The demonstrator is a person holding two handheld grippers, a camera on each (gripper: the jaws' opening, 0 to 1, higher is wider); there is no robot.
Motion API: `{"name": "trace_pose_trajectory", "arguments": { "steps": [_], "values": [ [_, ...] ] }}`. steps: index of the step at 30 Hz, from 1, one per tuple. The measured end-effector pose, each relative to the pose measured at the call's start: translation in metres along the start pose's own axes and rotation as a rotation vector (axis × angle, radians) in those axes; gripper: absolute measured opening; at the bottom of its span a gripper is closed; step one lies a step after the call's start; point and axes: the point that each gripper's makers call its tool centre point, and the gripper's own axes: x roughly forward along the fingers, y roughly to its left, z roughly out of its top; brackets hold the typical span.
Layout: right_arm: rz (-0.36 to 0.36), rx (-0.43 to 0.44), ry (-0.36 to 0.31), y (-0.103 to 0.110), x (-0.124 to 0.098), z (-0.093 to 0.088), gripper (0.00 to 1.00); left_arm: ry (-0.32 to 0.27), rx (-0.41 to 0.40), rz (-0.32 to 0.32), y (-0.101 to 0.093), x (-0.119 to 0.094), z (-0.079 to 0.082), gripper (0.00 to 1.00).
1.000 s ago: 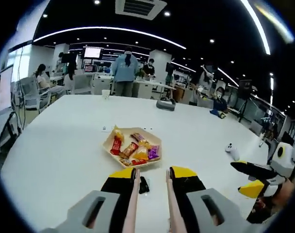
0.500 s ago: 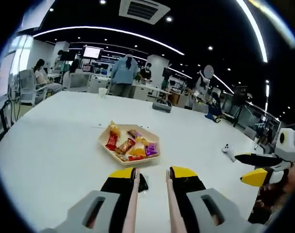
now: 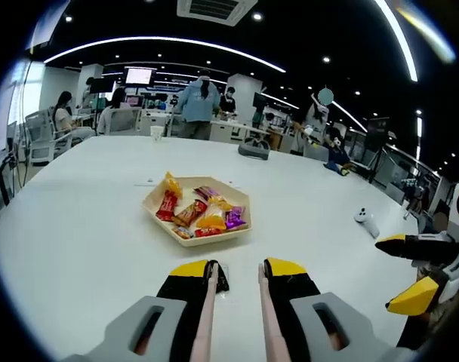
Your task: Place the target food into the container with the food tongs after gripping and lifting it, then release it inside without dropping or visibly crushing the food.
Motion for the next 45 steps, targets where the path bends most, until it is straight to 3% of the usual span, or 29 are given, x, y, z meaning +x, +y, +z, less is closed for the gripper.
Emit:
{"name": "trace_pose_trajectory", "arguments": {
  "steps": [5,12,20,24,26,29,36,39,43,45],
  "values": [
    [0.026,-0.069,0.028,0.009,-0.002,-0.012,0.8,0.016,0.016,0.043,0.006,0.01,-0.007,0.27],
    [0.012,-0.012,0.011,0.005,-0.01,-0.019,0.8,0.036,0.017,0.077,0.007,0.021,-0.023,0.27],
    [-0.02,0.055,-0.039,-0.016,-0.003,0.002,0.8,0.065,0.015,0.121,0.008,0.037,-0.028,0.27],
    [-0.009,0.035,-0.022,-0.014,-0.004,-0.007,0.8,0.041,0.087,0.161,0.015,0.041,-0.027,0.27],
    [-0.01,0.039,-0.012,-0.017,-0.004,-0.01,0.79,0.078,0.061,0.166,0.018,0.043,-0.035,0.27],
    [-0.011,0.081,-0.012,-0.02,0.001,-0.011,0.78,0.08,0.032,0.164,0.019,0.046,-0.039,0.27],
    [0.001,0.109,-0.014,-0.019,0.007,-0.007,0.77,0.069,0.16,0.177,0.017,0.049,-0.04,0.26],
    [-0.007,0.128,-0.02,-0.021,0.008,-0.004,0.76,0.069,0.154,0.171,0.019,0.049,-0.04,0.26],
    [0.021,0.158,-0.034,-0.012,0.005,-0.006,0.77,0.065,0.172,0.144,0.02,0.048,-0.041,0.24],
    [0.023,0.161,-0.022,-0.011,0.005,-0.009,0.77,0.053,0.218,0.114,0.018,0.047,-0.041,0.22]
  ]
}}
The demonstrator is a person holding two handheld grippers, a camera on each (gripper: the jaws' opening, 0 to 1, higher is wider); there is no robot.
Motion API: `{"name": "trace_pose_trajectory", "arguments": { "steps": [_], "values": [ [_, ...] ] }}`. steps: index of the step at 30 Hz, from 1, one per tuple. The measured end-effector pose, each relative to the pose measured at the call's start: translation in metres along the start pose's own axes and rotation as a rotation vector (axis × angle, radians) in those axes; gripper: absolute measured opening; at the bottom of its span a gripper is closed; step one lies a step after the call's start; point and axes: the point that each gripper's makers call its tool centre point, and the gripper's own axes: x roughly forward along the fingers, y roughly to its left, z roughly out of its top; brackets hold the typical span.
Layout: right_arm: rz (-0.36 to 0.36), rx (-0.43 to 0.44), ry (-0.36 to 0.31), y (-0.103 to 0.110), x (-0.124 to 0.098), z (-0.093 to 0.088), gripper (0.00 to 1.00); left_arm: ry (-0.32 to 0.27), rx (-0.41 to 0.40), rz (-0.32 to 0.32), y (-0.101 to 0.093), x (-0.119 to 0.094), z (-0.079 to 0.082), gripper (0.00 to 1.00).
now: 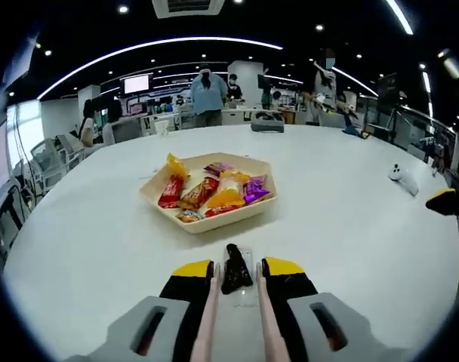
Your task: Place the target food into the container with the food tongs after gripping and lifting it, then release it inside without dropping or visibly crushing the food.
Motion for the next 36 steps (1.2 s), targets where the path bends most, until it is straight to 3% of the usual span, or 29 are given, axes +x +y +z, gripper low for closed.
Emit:
{"name": "trace_pose_trajectory", "arguments": {
  "steps": [3,7,9,12,19,21,27,36],
  "values": [
    [0.001,0.013,-0.016,0.002,-0.001,0.003,0.76,-0.008,-0.001,-0.017,0.001,-0.002,-0.001,0.21],
    [-0.001,0.009,-0.012,0.002,-0.003,-0.001,0.76,0.006,-0.067,-0.045,0.006,-0.003,-0.001,0.19],
    [0.001,0.018,-0.015,0.003,-0.004,-0.002,0.76,0.01,-0.065,-0.054,0.007,-0.005,-0.002,0.19],
    [-0.004,0.038,-0.023,0.002,-0.005,0.0,0.75,0.011,0.0,-0.058,0.006,-0.008,-0.003,0.19],
    [0.016,0.046,-0.031,0.013,-0.001,0.001,0.73,0.025,-0.003,-0.041,0.017,-0.018,-0.008,0.19],
    [0.019,0.037,-0.024,0.015,0.0,-0.001,0.72,0.044,-0.059,-0.042,0.019,-0.022,-0.01,0.19],
    [0.013,0.047,-0.017,0.011,0.004,-0.001,0.69,0.06,-0.101,-0.031,0.03,-0.026,-0.011,0.18],
    [0.007,0.042,0.006,0.011,0.012,-0.004,0.66,0.051,-0.091,-0.029,0.034,-0.037,-0.004,0.18]
  ]
}}
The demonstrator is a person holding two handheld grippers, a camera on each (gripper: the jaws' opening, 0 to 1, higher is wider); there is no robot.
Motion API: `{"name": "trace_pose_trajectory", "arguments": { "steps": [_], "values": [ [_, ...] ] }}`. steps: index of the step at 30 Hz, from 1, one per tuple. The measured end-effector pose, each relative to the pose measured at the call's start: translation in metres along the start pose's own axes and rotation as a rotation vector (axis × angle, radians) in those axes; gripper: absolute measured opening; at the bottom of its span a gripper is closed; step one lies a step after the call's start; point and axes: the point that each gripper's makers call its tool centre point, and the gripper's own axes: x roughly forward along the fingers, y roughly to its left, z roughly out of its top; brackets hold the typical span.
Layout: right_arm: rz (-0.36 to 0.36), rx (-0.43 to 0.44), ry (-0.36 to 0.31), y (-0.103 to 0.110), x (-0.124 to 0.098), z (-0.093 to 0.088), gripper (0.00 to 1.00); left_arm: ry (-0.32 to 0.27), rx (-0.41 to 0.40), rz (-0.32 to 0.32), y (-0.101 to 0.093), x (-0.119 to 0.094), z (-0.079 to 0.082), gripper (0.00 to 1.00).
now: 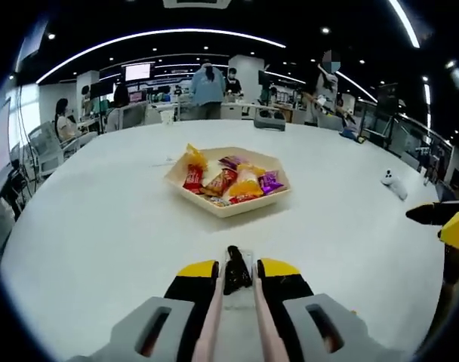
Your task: Place the target food into the container with the food tongs after gripping and lifting it, then release it inside without dropping or visibly crushing the food.
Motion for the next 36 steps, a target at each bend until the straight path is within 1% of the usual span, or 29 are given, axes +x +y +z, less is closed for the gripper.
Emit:
{"name": "trace_pose_trajectory", "arguments": {
  "steps": [3,6,8,13,14,15,16,17,19,25,26,27,30,33,36],
  "values": [
    [-0.001,-0.001,0.005,0.0,0.002,-0.001,0.66,-0.006,0.016,-0.003,0.0,-0.003,0.002,0.18],
    [-0.001,-0.001,0.007,0.0,0.004,0.0,0.66,0.008,0.038,-0.005,0.002,-0.005,0.001,0.18],
    [-0.004,-0.01,0.012,0.0,0.005,-0.001,0.65,0.022,0.019,-0.018,0.004,-0.008,-0.001,0.18],
    [-0.007,-0.014,0.017,-0.002,0.006,-0.002,0.65,0.01,0.016,-0.026,0.007,-0.014,0.004,0.18],
    [-0.009,-0.016,0.017,-0.002,0.007,-0.002,0.65,0.009,0.029,-0.032,0.006,-0.015,0.005,0.18],
    [-0.013,-0.02,0.017,-0.003,0.007,-0.002,0.65,0.032,0.084,-0.027,0.008,-0.014,0.002,0.19],
    [-0.016,-0.025,0.016,-0.003,0.007,-0.001,0.65,0.044,0.12,-0.027,0.008,-0.014,0.0,0.19],
    [-0.016,-0.026,0.016,-0.003,0.007,-0.001,0.65,0.045,0.124,-0.022,0.008,-0.013,-0.002,0.19],
    [-0.013,-0.023,0.021,-0.003,0.008,-0.003,0.65,0.041,0.09,-0.036,0.006,-0.014,-0.001,0.19],
    [-0.005,-0.03,0.031,0.0,0.009,-0.006,0.64,-0.001,0.051,-0.033,0.01,-0.024,0.018,0.19],
    [-0.005,-0.027,0.029,0.0,0.009,-0.006,0.64,-0.004,0.03,-0.038,0.01,-0.024,0.02,0.19],
    [-0.005,-0.025,0.029,0.0,0.01,-0.006,0.64,0.006,0.008,-0.049,0.01,-0.023,0.021,0.19],
    [0.0,-0.023,0.03,0.002,0.01,-0.007,0.64,-0.004,0.016,-0.049,0.012,-0.025,0.025,0.19],
    [0.01,-0.031,0.04,0.006,0.01,-0.012,0.64,-0.022,0.024,-0.056,0.013,-0.031,0.035,0.19],
    [0.016,-0.034,0.041,0.008,0.01,-0.013,0.64,-0.035,0.037,-0.055,0.014,-0.035,0.042,0.18]
  ]
}}
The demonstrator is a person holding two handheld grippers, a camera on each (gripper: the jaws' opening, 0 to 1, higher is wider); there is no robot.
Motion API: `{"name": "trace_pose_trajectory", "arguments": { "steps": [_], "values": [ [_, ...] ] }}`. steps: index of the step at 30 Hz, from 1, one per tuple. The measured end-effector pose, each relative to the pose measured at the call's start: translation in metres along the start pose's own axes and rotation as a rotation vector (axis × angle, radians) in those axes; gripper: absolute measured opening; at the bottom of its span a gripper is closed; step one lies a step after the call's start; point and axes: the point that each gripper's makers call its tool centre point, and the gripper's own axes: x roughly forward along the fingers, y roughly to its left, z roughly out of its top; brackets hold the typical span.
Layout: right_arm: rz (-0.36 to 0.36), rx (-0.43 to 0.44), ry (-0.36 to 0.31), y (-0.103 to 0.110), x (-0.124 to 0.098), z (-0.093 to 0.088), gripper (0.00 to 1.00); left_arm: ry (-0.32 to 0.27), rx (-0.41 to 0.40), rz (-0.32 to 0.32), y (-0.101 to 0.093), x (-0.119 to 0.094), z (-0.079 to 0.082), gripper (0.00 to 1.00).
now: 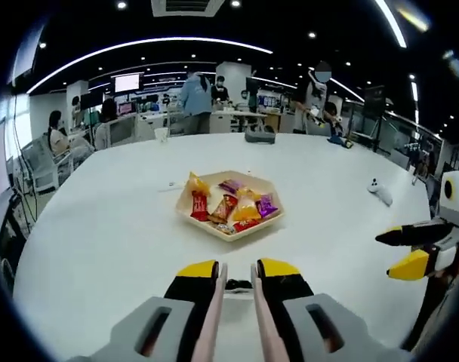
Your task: Place the target food into the container with the food tongs after gripping and lifting it, then release it inside without dropping or visibly crushing the food.
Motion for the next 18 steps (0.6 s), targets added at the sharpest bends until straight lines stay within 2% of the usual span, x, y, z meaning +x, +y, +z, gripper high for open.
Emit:
{"name": "trace_pose_trajectory", "arguments": {
  "steps": [6,10,13,14,15,18],
  "values": [
    [0.006,0.005,-0.003,0.001,-0.001,0.0,0.64,-0.01,0.01,0.008,0.005,-0.003,-0.001,0.19],
    [0.007,-0.002,-0.009,0.002,-0.003,0.001,0.64,-0.016,0.0,-0.026,0.0,-0.006,-0.008,0.21],
    [0.001,0.003,-0.007,-0.003,-0.006,-0.002,0.64,0.016,-0.012,-0.012,0.002,-0.005,-0.029,0.22],
    [-0.003,0.002,-0.007,-0.004,-0.007,-0.002,0.64,0.02,-0.014,-0.01,0.002,-0.004,-0.031,0.22],
    [-0.006,0.003,-0.008,-0.005,-0.008,-0.002,0.64,0.037,-0.032,0.012,0.004,-0.002,-0.04,0.22],
    [-0.019,0.014,-0.011,-0.011,-0.011,-0.003,0.64,0.057,-0.051,0.029,0.004,0.004,-0.05,0.23]
  ]
}}
